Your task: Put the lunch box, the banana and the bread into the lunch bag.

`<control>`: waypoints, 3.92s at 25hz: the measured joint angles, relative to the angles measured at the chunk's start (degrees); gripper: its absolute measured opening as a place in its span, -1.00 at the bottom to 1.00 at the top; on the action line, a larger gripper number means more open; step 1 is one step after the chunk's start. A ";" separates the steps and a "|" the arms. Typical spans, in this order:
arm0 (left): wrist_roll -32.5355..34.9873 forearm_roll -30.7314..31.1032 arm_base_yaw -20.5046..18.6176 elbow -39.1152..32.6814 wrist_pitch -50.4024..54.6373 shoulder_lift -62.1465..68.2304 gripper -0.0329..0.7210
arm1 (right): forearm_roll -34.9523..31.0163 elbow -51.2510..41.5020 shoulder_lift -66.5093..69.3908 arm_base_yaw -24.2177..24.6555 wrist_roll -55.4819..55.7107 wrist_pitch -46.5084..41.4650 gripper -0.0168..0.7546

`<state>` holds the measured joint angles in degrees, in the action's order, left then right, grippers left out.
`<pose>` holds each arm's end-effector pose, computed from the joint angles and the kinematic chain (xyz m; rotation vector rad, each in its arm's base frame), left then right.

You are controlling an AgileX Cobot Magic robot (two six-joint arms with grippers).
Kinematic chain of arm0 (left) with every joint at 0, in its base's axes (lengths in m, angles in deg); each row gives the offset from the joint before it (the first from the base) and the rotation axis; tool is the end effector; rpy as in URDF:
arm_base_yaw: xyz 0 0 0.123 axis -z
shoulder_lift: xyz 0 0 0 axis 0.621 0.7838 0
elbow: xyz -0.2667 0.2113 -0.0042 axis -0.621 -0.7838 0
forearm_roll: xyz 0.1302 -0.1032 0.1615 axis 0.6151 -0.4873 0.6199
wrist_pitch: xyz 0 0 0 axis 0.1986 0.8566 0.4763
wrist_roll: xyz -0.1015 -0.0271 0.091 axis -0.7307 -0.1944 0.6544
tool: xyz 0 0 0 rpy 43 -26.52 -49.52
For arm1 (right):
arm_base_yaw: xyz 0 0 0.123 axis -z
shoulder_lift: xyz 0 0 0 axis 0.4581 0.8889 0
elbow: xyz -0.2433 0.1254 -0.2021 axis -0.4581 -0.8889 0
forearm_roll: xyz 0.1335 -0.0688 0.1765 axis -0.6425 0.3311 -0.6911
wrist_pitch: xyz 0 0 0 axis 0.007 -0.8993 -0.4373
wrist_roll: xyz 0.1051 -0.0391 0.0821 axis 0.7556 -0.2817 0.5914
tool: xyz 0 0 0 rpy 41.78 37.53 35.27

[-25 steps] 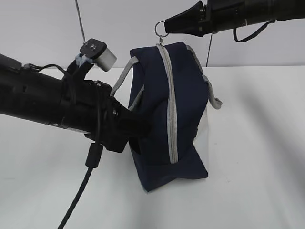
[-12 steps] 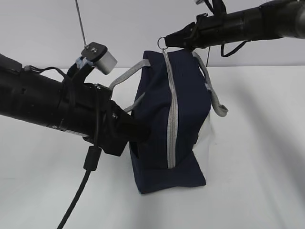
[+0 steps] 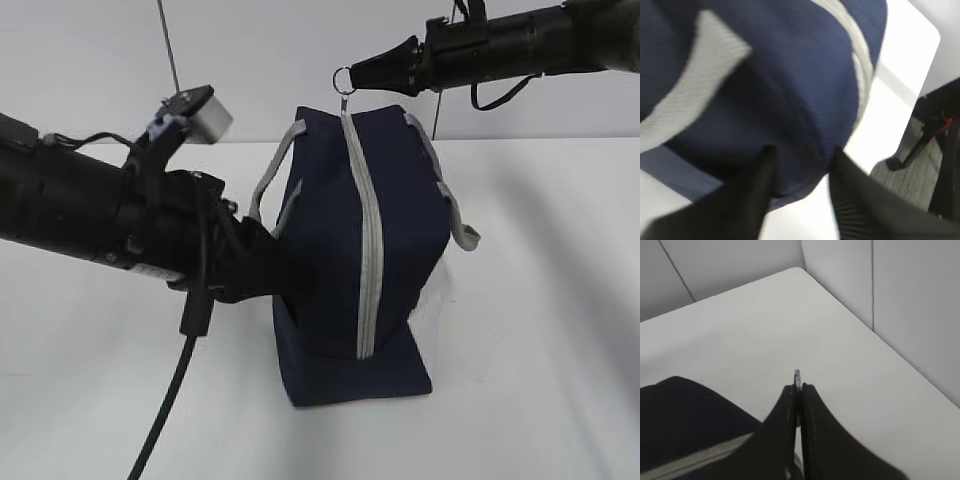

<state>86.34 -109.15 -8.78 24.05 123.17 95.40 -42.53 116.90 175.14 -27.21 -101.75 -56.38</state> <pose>0.2346 -0.2229 0.2737 0.9594 2.1816 -0.9197 0.5349 0.1240 0.2766 -0.9988 1.6530 0.8867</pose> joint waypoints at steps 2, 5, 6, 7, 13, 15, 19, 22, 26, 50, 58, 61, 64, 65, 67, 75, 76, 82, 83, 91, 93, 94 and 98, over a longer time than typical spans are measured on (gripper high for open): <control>-2.22 -1.06 -1.14 0.00 -0.05 -0.83 0.08 | 0.11 0.93 0.00 0.77 0.00 -1.79 -0.96; -5.08 -2.08 -2.65 1.23 -0.07 -2.64 0.41 | 0.58 1.54 0.10 1.26 0.00 -2.74 -0.96; -6.02 -2.14 -2.87 2.13 -0.07 -3.27 0.44 | 0.86 1.54 0.08 1.26 -0.02 -2.77 -0.96; -7.19 -2.12 -3.18 3.15 -0.07 -3.71 0.45 | 1.11 1.54 0.08 1.26 -0.12 -2.77 -0.96; -18.59 2.45 -3.29 9.27 -3.38 -3.34 0.36 | 2.24 1.68 0.08 1.26 -0.37 -2.88 -0.96; -23.39 4.44 -3.29 11.25 -4.80 -2.13 0.27 | 2.24 1.68 0.08 1.26 -0.37 -2.88 -0.96; -33.63 5.68 -4.63 15.91 -6.14 1.84 0.06 | 2.46 1.68 0.08 1.26 -0.45 -2.88 -0.96; -37.85 6.10 -6.66 19.32 -5.51 5.05 0.00 | 2.67 1.68 0.08 1.26 -0.45 -2.88 -0.96; -45.13 8.73 -9.18 24.27 -2.70 9.56 -0.01 | 3.73 1.68 0.08 1.26 -0.45 -2.88 -0.96; -62.34 18.89 -9.75 43.99 7.92 26.15 -0.08 | 7.61 1.68 0.08 1.26 -9.54 -2.88 -0.96; -62.27 16.97 -9.70 44.12 7.15 26.15 -0.71 | 8.79 1.68 0.08 1.26 -10.87 -2.88 -0.96; -61.25 16.97 -9.70 44.67 7.26 26.27 -0.87 | 8.79 1.68 0.08 1.53 -11.49 -2.88 -0.96; -60.37 16.97 -9.70 45.06 7.67 26.26 -0.88 | 9.11 1.68 0.08 2.26 -12.39 -2.88 -0.96; -60.11 16.97 -9.70 45.06 7.74 26.26 -0.88 | 9.44 1.68 0.08 2.40 -12.95 -2.88 -0.96; -59.39 17.02 -9.70 45.06 8.07 26.26 -0.88 | 10.08 1.68 0.08 2.55 -13.66 -2.88 -0.96; -57.60 18.08 -9.70 45.06 9.05 26.26 -0.88 | 5.08 1.82 2.95 2.55 -14.98 -2.88 -0.96; -57.60 18.33 -9.70 45.06 9.06 26.26 -0.88 | 3.94 1.82 3.93 2.55 -15.10 -2.88 -0.96; -56.58 18.89 -9.70 45.12 9.11 26.26 -0.88 | 2.59 1.82 5.63 2.55 -15.54 -2.88 -0.96; -56.19 18.89 -9.70 45.12 9.16 26.26 -0.88 | 2.59 1.82 5.73 2.55 -15.54 -2.77 -0.96; -55.46 18.89 -9.70 45.12 9.39 26.26 -0.88 | 2.36 1.82 5.73 2.55 -15.58 -0.75 -0.96; -54.94 18.77 -9.70 45.12 9.52 26.26 -0.88 | 2.24 1.82 5.73 2.55 -15.58 -0.34 -0.96; -54.74 18.36 -9.70 45.12 9.57 26.40 -0.88 | 2.24 1.82 5.73 2.55 -15.58 -0.17 -0.96; -53.20 17.16 -9.70 45.12 9.70 26.52 -0.88 | 2.24 1.82 5.99 2.55 -15.58 0.69 -0.96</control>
<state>33.14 -91.99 -18.48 69.17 132.87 121.92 -40.30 118.72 181.14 -24.66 -117.33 -55.69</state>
